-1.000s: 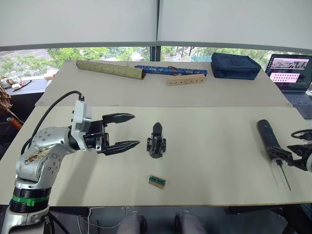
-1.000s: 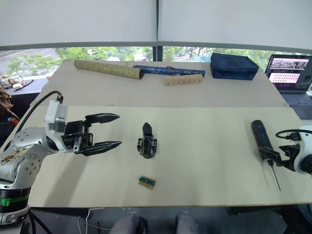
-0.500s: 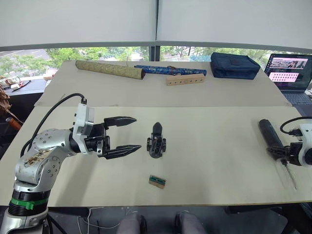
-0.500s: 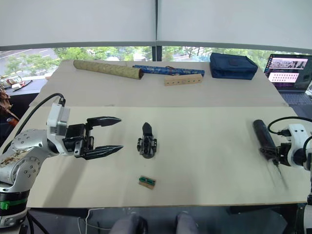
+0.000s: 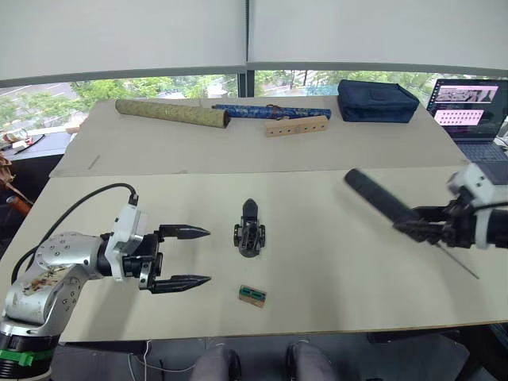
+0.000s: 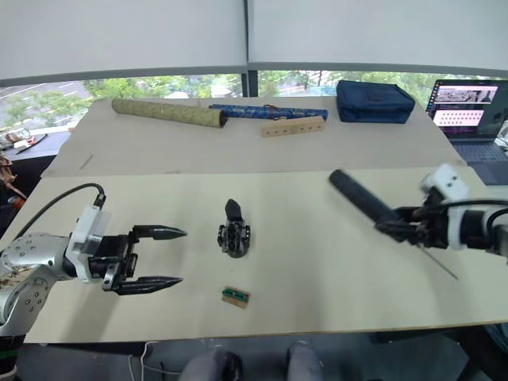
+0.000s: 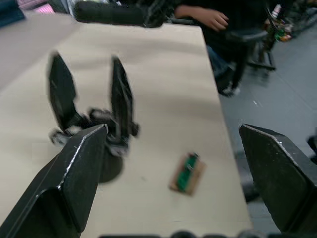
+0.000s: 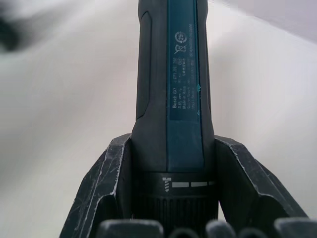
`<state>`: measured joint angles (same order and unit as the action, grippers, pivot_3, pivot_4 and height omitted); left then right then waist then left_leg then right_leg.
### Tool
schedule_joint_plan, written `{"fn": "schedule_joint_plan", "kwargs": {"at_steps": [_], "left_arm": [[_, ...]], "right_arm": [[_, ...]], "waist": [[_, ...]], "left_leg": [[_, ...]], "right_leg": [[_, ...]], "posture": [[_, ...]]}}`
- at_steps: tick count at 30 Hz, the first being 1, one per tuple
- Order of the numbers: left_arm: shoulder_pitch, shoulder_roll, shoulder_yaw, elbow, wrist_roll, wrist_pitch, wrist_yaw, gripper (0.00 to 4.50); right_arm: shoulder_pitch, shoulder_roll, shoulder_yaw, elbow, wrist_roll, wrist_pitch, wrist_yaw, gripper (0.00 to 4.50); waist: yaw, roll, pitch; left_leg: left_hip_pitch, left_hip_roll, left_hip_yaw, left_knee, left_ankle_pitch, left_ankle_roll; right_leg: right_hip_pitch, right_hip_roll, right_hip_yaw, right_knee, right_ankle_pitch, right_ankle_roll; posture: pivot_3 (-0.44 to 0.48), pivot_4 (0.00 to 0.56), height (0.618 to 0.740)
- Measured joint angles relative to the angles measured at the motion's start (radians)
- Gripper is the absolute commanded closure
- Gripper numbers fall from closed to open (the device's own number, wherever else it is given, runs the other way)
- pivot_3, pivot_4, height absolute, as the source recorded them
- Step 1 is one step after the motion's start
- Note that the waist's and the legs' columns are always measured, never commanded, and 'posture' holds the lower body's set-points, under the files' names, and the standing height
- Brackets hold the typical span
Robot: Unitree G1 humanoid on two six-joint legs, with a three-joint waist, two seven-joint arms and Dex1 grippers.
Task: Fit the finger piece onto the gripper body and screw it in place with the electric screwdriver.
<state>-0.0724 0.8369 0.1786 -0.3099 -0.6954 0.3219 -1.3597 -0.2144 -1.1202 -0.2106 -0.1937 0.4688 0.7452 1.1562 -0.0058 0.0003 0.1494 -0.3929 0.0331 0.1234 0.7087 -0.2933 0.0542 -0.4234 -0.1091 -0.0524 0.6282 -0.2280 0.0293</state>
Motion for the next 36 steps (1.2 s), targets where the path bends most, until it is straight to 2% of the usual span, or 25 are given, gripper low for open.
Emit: {"fn": "schedule_joint_plan", "kwargs": {"at_steps": [2, 6, 10, 15, 17, 21, 27, 32, 36], "left_arm": [[0.015, -0.005, 0.0, 0.021, 0.011, -0.032, -0.016, 0.0], [0.042, -0.019, 0.0, 0.04, 0.033, -0.07, -0.02, 0.0], [0.053, -0.026, -0.001, 0.046, 0.046, -0.088, -0.015, 0.0], [0.061, -0.028, -0.001, 0.045, 0.048, -0.098, -0.003, 0.0], [0.075, -0.028, -0.001, 0.042, 0.048, -0.097, 0.0, 0.0], [0.084, -0.028, -0.001, 0.035, 0.048, -0.096, 0.006, 0.0], [0.088, -0.027, -0.001, 0.031, 0.048, -0.096, 0.011, 0.0], [0.088, -0.027, -0.009, 0.031, 0.057, -0.097, 0.007, 0.0], [0.086, -0.028, -0.029, 0.035, 0.068, -0.097, 0.0, 0.0]], "right_arm": [[0.032, 0.009, 0.047, -0.094, 0.006, 0.011, -0.008, 2.57], [0.125, 0.037, 0.09, -0.141, -0.049, -0.057, -0.049, 2.57], [0.215, 0.074, 0.164, -0.083, -0.132, -0.199, -0.048, 2.57], [0.187, 0.107, 0.171, -0.019, -0.159, -0.288, -0.042, 2.57], [0.166, 0.115, 0.182, 0.001, -0.162, -0.293, -0.035, 1.53], [0.15, 0.115, 0.196, 0.021, -0.171, -0.295, -0.018, 0.18], [0.138, 0.016, 0.201, -0.045, -0.168, -0.201, 0.029, 0.09], [0.048, -0.081, 0.206, -0.165, -0.094, 0.017, 0.054, 0.09], [-0.037, -0.199, 0.278, -0.278, -0.091, 0.188, 0.057, 0.09]], "waist": [[0.007, -0.002, 0.001], [0.024, -0.002, 0.001], [0.021, -0.003, 0.001], [0.01, -0.005, 0.002], [0.008, -0.005, 0.002], [0.011, -0.005, 0.002], [0.017, -0.005, 0.002], [0.014, -0.005, 0.002], [0.015, -0.005, 0.002]], "left_leg": [[-0.001, -0.001, 0.0, 0.0, -0.002, 0.003], [-0.003, -0.003, 0.0, 0.004, -0.003, 0.006], [-0.005, -0.003, 0.0, 0.005, -0.003, 0.006], [-0.002, -0.002, 0.0, 0.005, -0.002, 0.004], [-0.001, -0.001, 0.0, 0.004, -0.002, 0.004], [-0.001, -0.001, 0.0, 0.004, -0.002, 0.004], [-0.001, -0.001, 0.0, 0.004, -0.003, 0.005], [-0.002, -0.001, 0.0, 0.004, -0.003, 0.005], [-0.002, 0.0, -0.001, 0.004, -0.003, 0.005]], "right_leg": [[-0.001, -0.002, 0.0, 0.0, 0.0, 0.0], [0.0, -0.004, -0.001, -0.002, 0.0, 0.0], [-0.001, -0.003, -0.001, -0.002, 0.001, 0.001], [0.0, -0.001, 0.0, -0.001, 0.001, 0.001], [0.001, -0.001, 0.0, -0.001, 0.001, 0.001], [0.001, -0.001, 0.0, 0.0, 0.001, 0.0], [0.0, -0.002, 0.0, -0.001, 0.001, 0.0], [-0.001, -0.002, 0.0, 0.0, 0.001, 0.0], [-0.001, -0.003, -0.001, -0.001, 0.001, -0.001]], "posture": [[0.0, 0.15, 0.74], [0.0, 0.15, 0.74], [0.0, 0.15, 0.74], [0.0, 0.15, 0.74], [0.0, 0.15, 0.74], [0.0, 0.15, 0.74], [0.0, 0.15, 0.74], [0.0, 0.15, 0.74], [0.0, 0.15, 0.74]]}}
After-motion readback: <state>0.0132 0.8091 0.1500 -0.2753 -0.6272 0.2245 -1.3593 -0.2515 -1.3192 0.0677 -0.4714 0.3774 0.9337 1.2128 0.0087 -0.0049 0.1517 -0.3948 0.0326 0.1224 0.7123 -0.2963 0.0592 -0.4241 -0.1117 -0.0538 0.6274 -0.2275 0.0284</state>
